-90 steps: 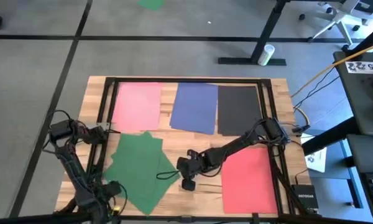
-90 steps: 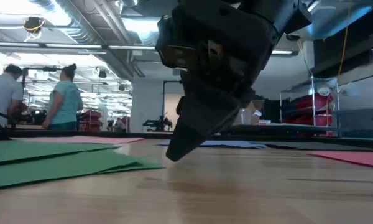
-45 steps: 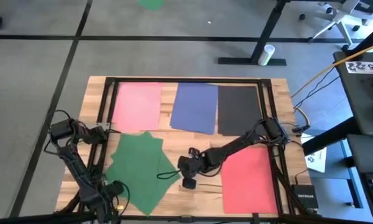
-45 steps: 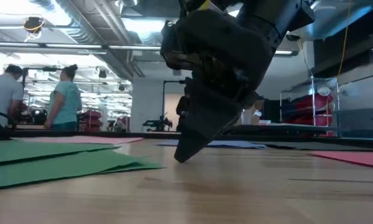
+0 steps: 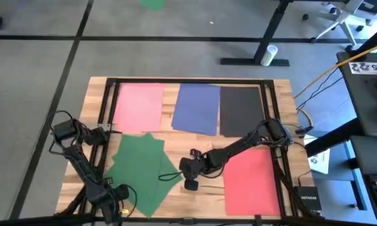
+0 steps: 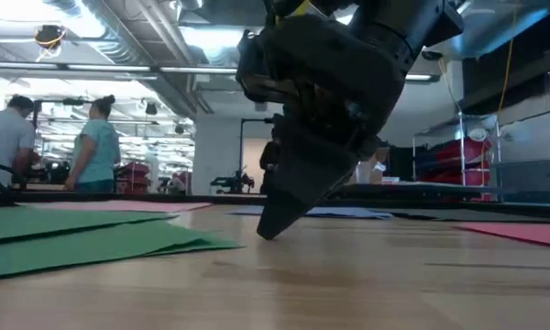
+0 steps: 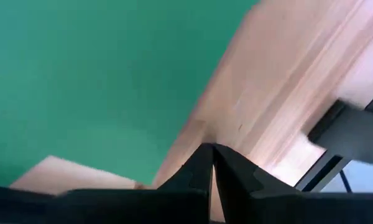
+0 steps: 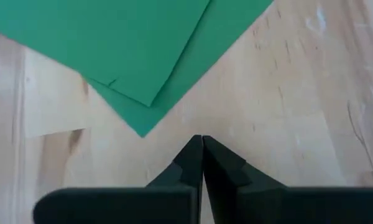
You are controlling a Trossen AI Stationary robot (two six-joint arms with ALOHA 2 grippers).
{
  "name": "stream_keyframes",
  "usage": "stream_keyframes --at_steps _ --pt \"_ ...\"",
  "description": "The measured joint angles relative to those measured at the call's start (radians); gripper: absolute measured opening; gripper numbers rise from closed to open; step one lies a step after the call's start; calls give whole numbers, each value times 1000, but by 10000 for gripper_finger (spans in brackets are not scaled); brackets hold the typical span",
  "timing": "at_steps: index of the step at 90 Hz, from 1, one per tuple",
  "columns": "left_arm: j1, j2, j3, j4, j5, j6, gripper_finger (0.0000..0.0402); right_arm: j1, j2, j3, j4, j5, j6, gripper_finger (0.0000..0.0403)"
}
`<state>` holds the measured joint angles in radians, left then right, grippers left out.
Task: Organize paper
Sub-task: Adjust the green papers on the table
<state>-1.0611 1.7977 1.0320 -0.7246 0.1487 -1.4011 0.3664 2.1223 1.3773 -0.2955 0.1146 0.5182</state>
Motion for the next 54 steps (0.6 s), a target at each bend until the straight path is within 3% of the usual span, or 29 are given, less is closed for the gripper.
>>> stream_keyframes --at_steps 23,54 --pt "17 4 96 -204 -198 41 0 0 0 0 0 0 -3 0" --pt "7 3 135 -298 -157 35 0 1 0 11 -24 2 -9 0"
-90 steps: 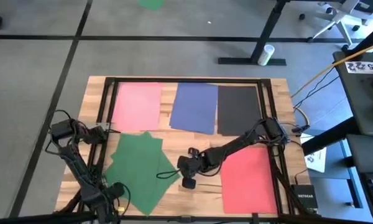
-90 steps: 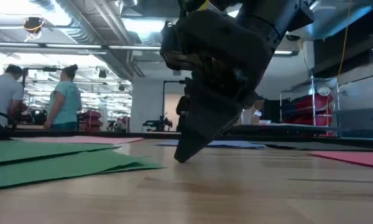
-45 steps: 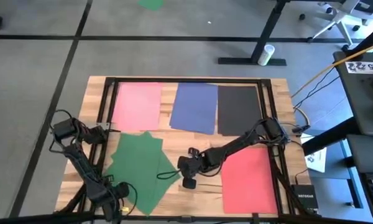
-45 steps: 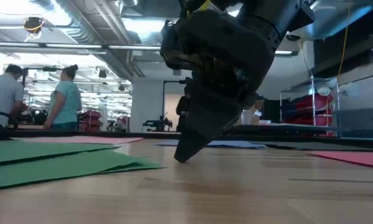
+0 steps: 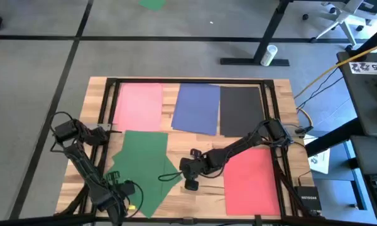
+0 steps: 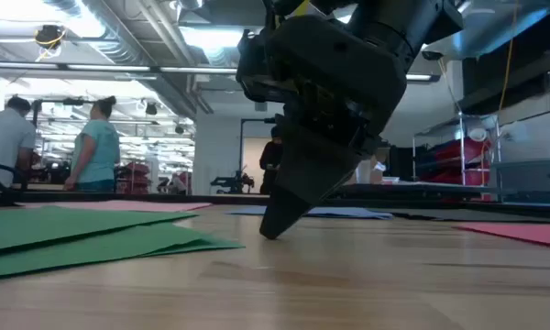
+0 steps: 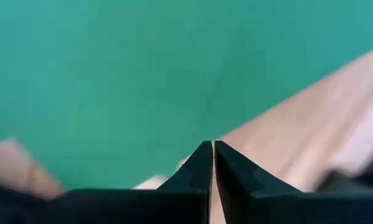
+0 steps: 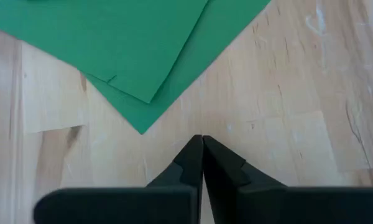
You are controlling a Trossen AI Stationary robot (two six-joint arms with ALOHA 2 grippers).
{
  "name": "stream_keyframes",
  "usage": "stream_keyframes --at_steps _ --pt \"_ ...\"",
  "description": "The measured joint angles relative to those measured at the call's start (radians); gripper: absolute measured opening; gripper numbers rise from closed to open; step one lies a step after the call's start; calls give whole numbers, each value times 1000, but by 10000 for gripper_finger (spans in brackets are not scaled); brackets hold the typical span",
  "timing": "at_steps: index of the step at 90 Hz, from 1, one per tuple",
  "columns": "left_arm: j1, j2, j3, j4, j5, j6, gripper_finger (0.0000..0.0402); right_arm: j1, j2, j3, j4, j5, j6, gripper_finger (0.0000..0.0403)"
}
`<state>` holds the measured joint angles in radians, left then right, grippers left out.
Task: Organize paper
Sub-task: Adjust the green papers on the table
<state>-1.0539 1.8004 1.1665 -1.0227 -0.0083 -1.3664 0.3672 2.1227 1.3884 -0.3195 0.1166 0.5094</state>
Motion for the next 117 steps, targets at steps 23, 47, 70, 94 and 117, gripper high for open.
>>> stream_keyframes --at_steps 23,47,70,94,117 --pt "-26 1 -67 -55 109 -139 0 0 0 2 -14 5 -7 0" --pt "-25 -2 -130 117 139 -145 0 0 0 2 -20 6 -7 0" --pt "-7 -3 -133 144 135 -134 0 0 0 2 -21 7 -9 0" --pt "26 0 -104 205 90 -64 0 0 0 2 -21 7 -9 0" --pt "54 0 -97 330 11 35 0 0 3 19 -40 6 -20 0"
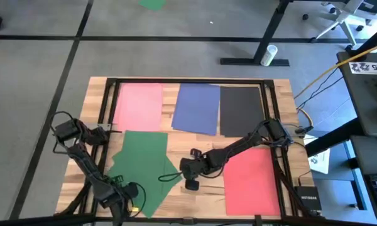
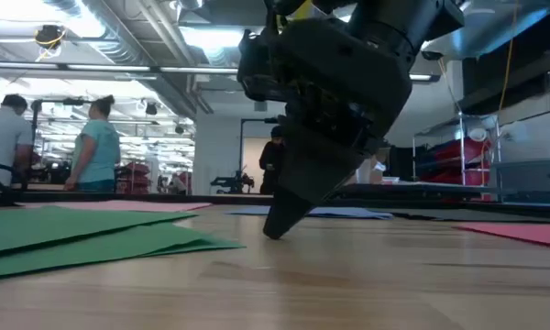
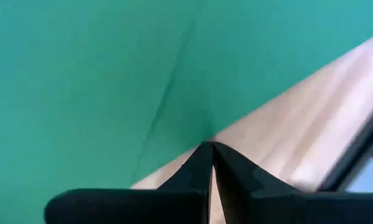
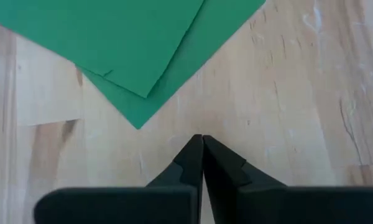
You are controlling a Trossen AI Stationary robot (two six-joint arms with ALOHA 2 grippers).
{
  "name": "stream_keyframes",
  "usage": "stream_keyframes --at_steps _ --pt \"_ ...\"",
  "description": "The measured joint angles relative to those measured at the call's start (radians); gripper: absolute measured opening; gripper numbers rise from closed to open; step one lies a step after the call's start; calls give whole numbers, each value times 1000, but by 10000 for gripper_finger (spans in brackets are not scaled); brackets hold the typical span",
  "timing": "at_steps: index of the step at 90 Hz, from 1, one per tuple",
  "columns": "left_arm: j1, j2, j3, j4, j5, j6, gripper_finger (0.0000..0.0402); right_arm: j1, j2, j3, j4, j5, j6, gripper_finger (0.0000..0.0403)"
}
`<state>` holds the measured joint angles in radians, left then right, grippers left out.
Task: Organize paper
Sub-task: Adjust the green papers on the table
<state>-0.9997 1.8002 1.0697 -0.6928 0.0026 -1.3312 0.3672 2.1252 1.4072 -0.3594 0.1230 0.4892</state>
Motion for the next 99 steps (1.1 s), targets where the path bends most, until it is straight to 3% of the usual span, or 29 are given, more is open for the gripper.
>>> stream_keyframes --at_steps 24,46,68,99 --pt "-46 -17 20 -48 -6 -15 0 51 2 145 -25 44 -164 0" --pt "-82 -18 84 -128 -58 -23 0 58 12 219 124 41 -248 0" --pt "-81 -18 84 -128 -107 -17 0 12 142 297 206 -86 -263 0" --pt "-29 -18 84 -56 -134 86 0 -22 326 530 111 -187 -308 0"
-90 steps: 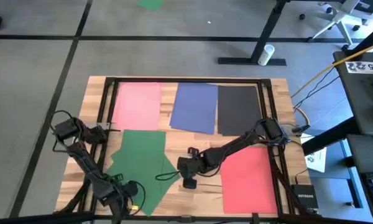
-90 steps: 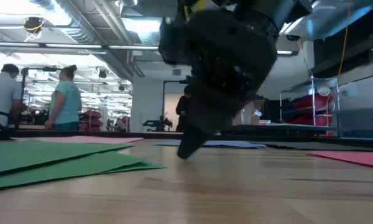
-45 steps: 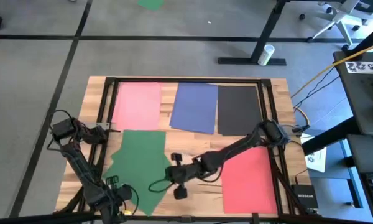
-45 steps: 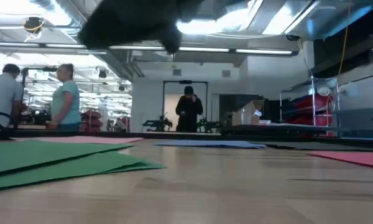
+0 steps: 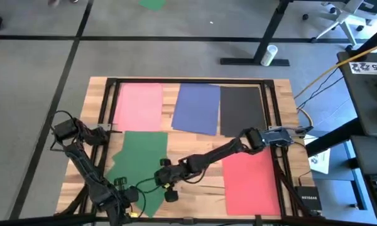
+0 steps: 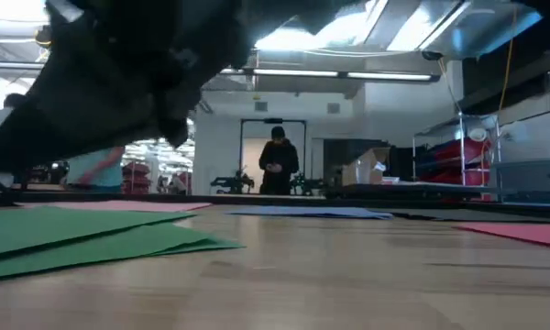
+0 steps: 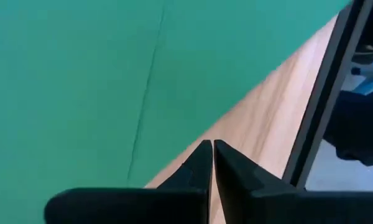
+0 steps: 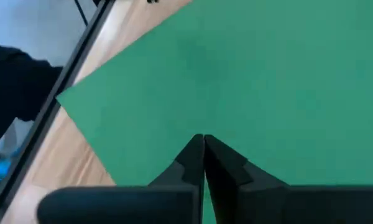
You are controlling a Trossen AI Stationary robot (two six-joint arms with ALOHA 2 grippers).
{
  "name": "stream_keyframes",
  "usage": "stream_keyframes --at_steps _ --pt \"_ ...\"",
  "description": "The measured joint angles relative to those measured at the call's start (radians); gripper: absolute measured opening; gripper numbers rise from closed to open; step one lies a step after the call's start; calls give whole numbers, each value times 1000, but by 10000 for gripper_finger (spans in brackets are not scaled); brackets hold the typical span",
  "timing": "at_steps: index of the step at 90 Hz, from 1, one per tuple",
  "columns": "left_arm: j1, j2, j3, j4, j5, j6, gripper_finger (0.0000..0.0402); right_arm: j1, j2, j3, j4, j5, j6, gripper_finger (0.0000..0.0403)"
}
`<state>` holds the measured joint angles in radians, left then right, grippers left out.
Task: Organize paper
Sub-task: Adjust the green papers on the table
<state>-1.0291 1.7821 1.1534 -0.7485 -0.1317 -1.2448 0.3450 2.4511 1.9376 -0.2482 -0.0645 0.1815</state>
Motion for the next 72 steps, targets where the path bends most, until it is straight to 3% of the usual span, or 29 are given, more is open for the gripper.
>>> stream_keyframes --at_steps 25,39,72 --pt "36 0 -1 120 -91 111 0 1 39 50 -47 -18 2 0" --pt "55 32 -1 156 -94 183 0 1 39 50 -53 -18 7 0" --pt "47 105 0 169 -86 181 0 1 39 50 -109 -18 22 0"
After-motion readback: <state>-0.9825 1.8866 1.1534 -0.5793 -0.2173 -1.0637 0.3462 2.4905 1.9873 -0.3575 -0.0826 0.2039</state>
